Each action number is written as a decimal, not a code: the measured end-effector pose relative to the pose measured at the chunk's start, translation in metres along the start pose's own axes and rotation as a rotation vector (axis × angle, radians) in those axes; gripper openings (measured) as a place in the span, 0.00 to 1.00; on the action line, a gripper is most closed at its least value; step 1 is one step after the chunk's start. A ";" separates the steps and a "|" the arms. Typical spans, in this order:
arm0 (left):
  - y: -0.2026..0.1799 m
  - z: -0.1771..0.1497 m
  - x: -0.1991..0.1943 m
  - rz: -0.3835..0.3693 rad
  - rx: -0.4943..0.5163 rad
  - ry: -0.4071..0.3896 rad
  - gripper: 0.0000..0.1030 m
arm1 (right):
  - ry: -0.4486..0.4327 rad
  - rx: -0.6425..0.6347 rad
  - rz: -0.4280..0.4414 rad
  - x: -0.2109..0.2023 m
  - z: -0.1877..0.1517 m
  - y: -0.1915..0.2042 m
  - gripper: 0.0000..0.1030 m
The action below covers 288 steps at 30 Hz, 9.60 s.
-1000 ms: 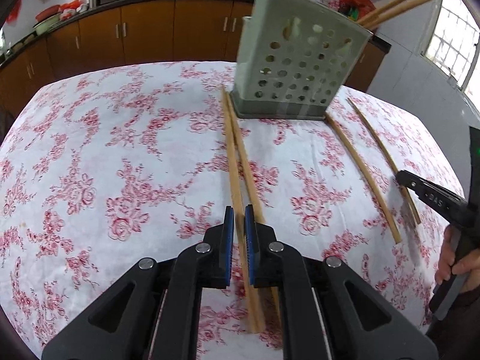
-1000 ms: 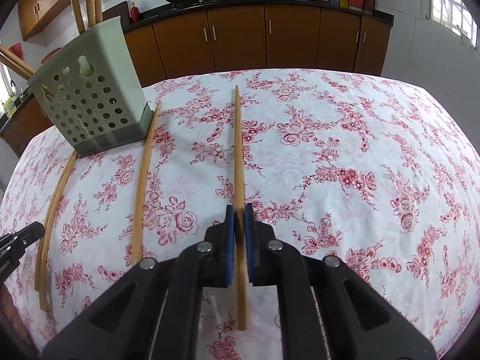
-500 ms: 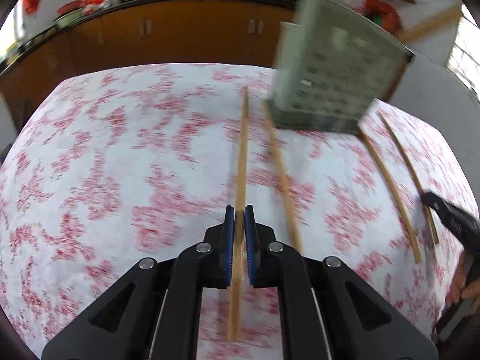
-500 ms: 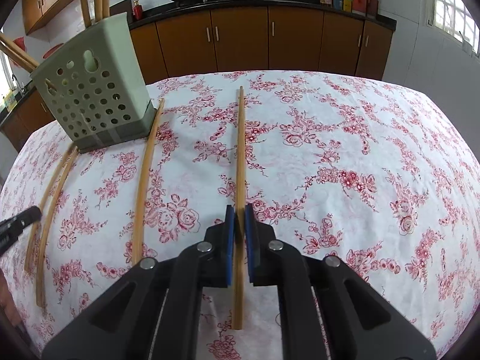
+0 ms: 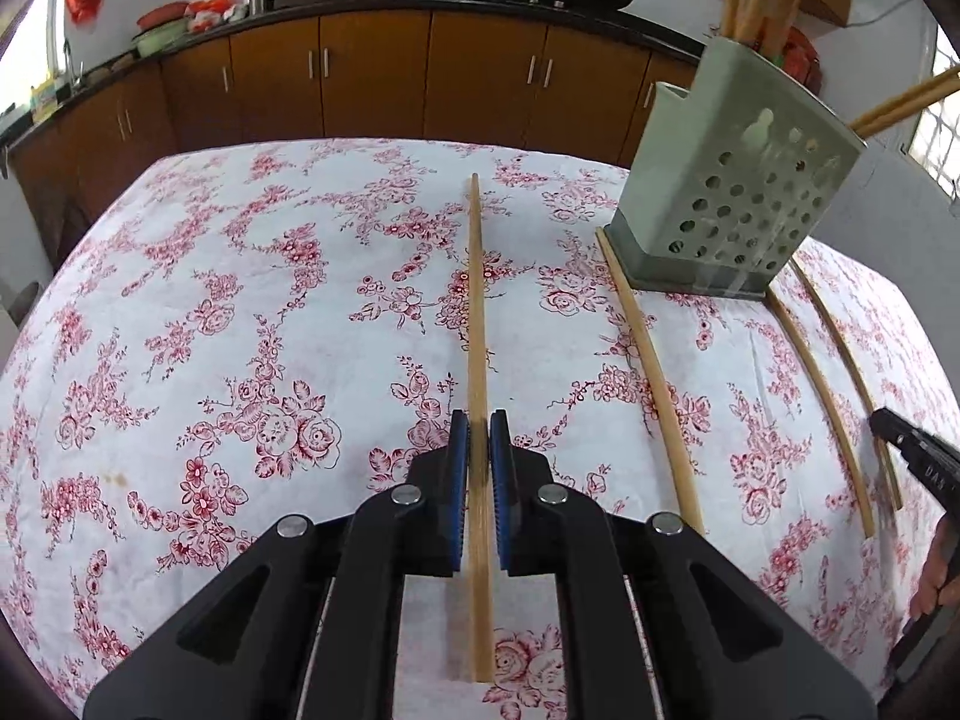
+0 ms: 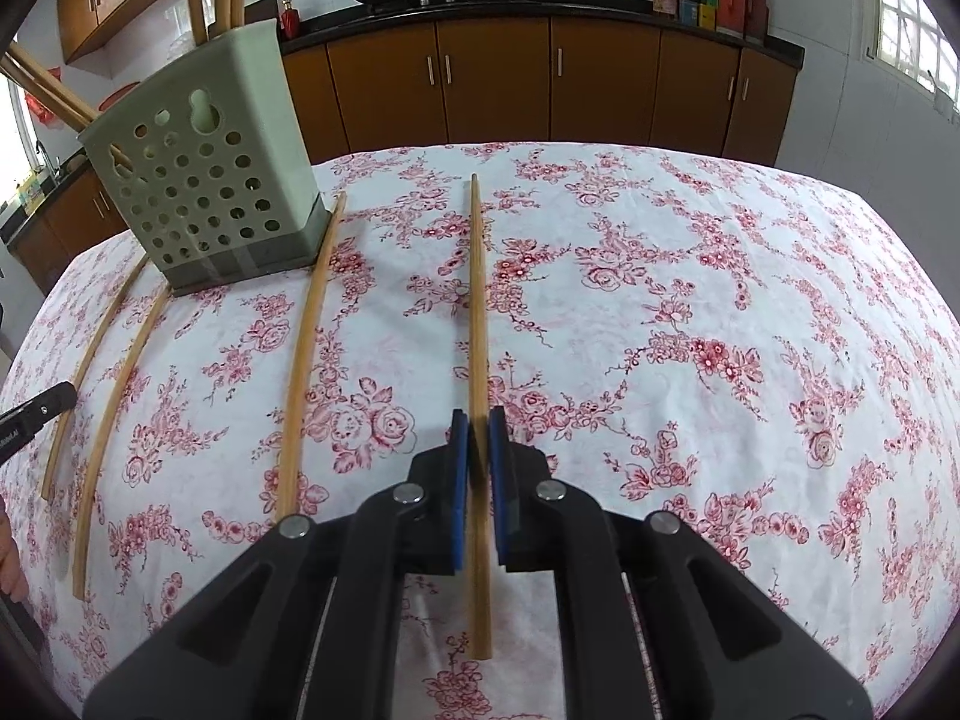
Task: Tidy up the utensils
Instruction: 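Lower both tools and grasp a wooden chopstick with each, then lift the chopstick with the left tool while the right tool lifts its chopstick, then drop the chopsticks into the green holder from both tools, then lower both tools and grasp the last wooden chopsticks beside the holder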
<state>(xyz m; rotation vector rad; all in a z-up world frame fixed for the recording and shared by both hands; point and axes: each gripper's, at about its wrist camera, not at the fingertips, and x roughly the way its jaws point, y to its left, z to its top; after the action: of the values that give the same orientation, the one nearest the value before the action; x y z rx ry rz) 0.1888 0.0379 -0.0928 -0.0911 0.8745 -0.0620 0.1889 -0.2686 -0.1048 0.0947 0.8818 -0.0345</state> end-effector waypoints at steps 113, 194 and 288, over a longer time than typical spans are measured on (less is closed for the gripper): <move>0.005 0.047 -0.163 -0.046 -0.052 -0.364 0.07 | -0.441 0.033 0.048 -0.160 0.046 -0.021 0.08; -0.062 0.134 -0.211 -0.050 -0.073 -0.714 0.36 | -0.480 -0.020 0.223 -0.187 0.116 0.026 0.21; -0.006 -0.001 -0.004 0.110 0.035 0.015 0.14 | 0.001 -0.043 0.008 0.001 -0.005 0.016 0.09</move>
<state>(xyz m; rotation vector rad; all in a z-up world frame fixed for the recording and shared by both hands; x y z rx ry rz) 0.1857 0.0327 -0.0896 -0.0096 0.8912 0.0247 0.1872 -0.2522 -0.1075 0.0583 0.8824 -0.0076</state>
